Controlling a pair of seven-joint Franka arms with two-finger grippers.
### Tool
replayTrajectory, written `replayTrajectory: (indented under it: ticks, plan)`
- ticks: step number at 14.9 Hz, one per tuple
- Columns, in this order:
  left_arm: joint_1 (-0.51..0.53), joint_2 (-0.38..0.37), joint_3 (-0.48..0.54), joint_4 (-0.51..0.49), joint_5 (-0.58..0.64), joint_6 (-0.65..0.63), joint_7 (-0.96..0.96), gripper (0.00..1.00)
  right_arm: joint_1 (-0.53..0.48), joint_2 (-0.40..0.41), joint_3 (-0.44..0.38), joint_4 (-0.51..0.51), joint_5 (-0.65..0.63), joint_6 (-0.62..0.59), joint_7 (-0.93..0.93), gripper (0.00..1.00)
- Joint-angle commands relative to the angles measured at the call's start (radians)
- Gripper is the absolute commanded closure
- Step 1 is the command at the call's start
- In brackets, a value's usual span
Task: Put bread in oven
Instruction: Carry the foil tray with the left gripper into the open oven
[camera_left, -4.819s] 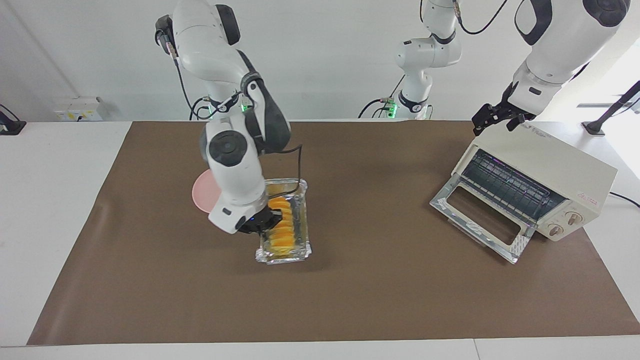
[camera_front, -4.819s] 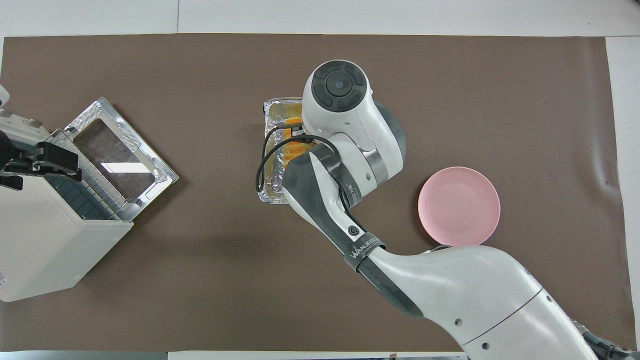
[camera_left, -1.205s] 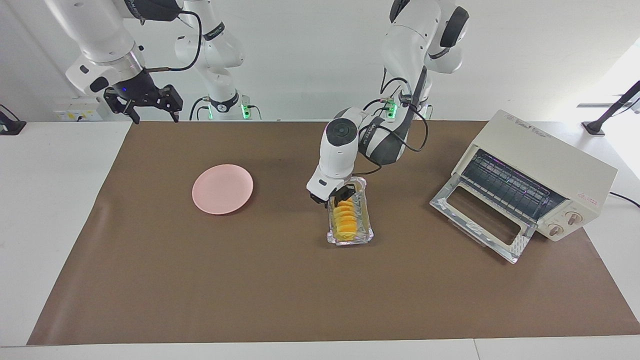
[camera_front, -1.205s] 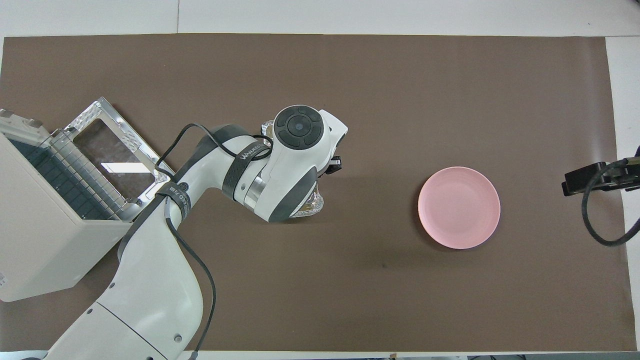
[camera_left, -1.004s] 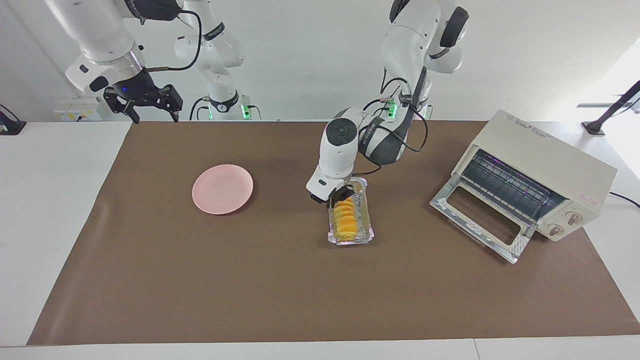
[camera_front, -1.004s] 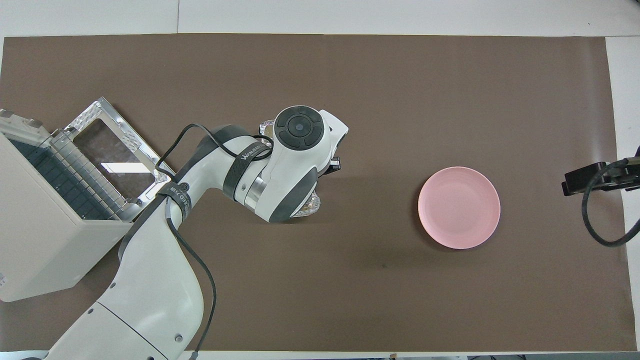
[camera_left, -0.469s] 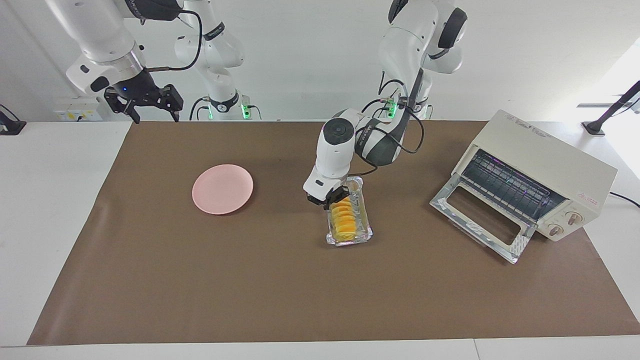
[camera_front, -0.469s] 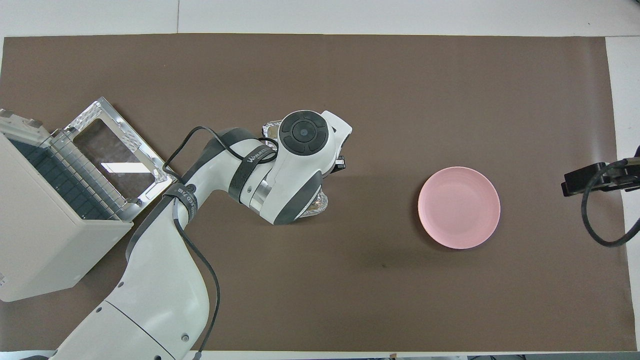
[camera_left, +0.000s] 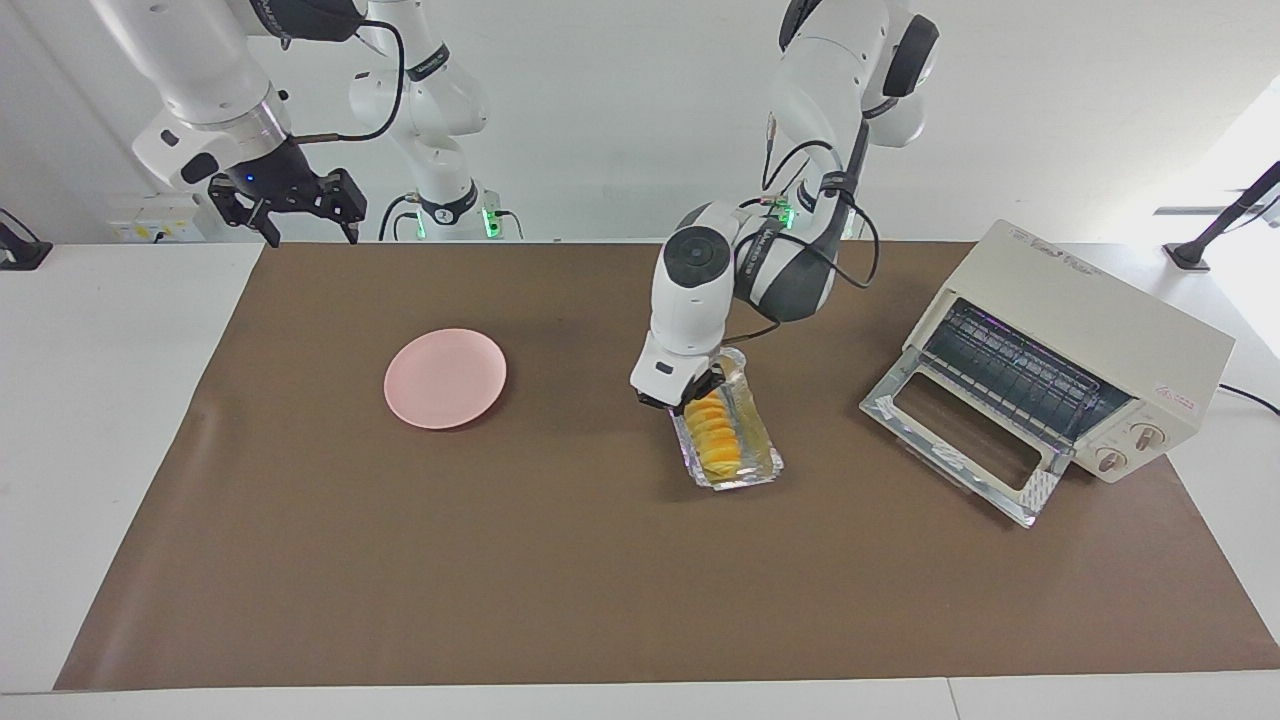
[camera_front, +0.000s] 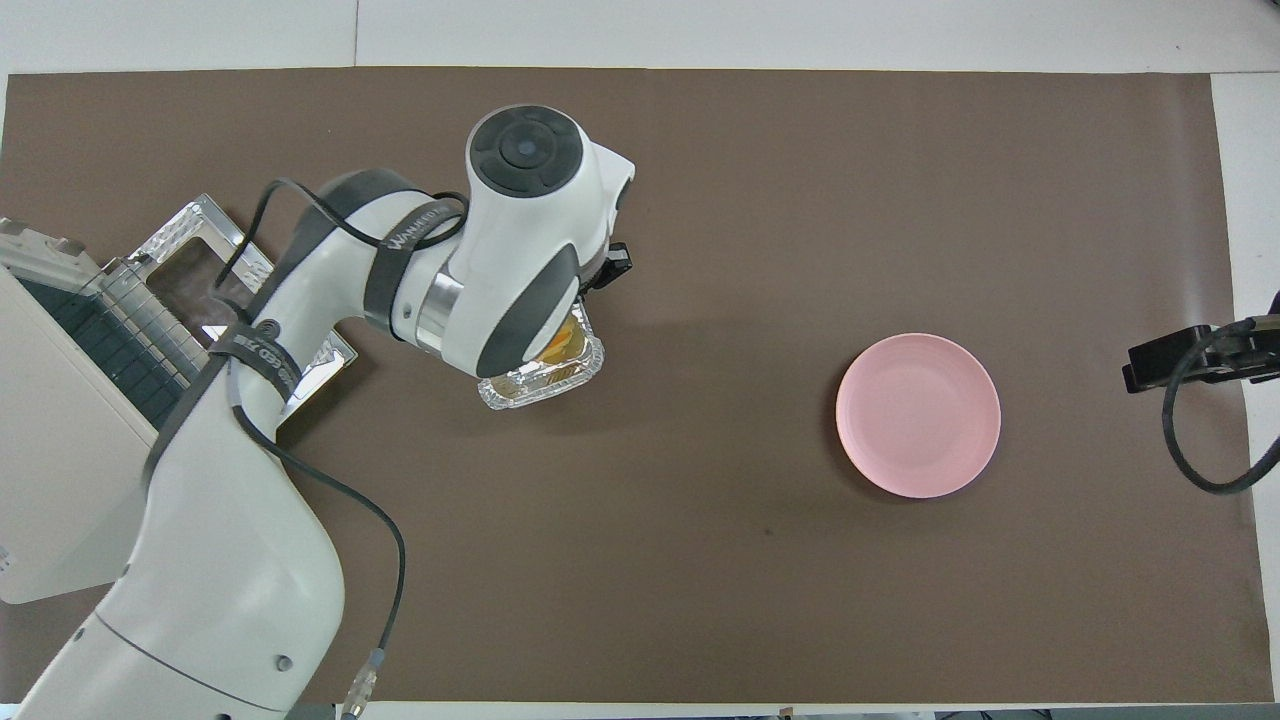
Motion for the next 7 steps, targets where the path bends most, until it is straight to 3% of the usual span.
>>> replayTrajectory:
  ticks: [1, 7]
  plan:
    - [0.078, -0.065, 0.041, -0.001, -0.034, -0.069, -0.005, 1.0, -0.019, -0.014, 0.013, -0.011, 0.014, -0.007, -0.012, 0.0]
    - [0.268, -0.106, 0.136, -0.029, -0.031, -0.184, 0.07, 1.0, -0.019, -0.016, 0.013, -0.011, 0.012, -0.007, -0.012, 0.0]
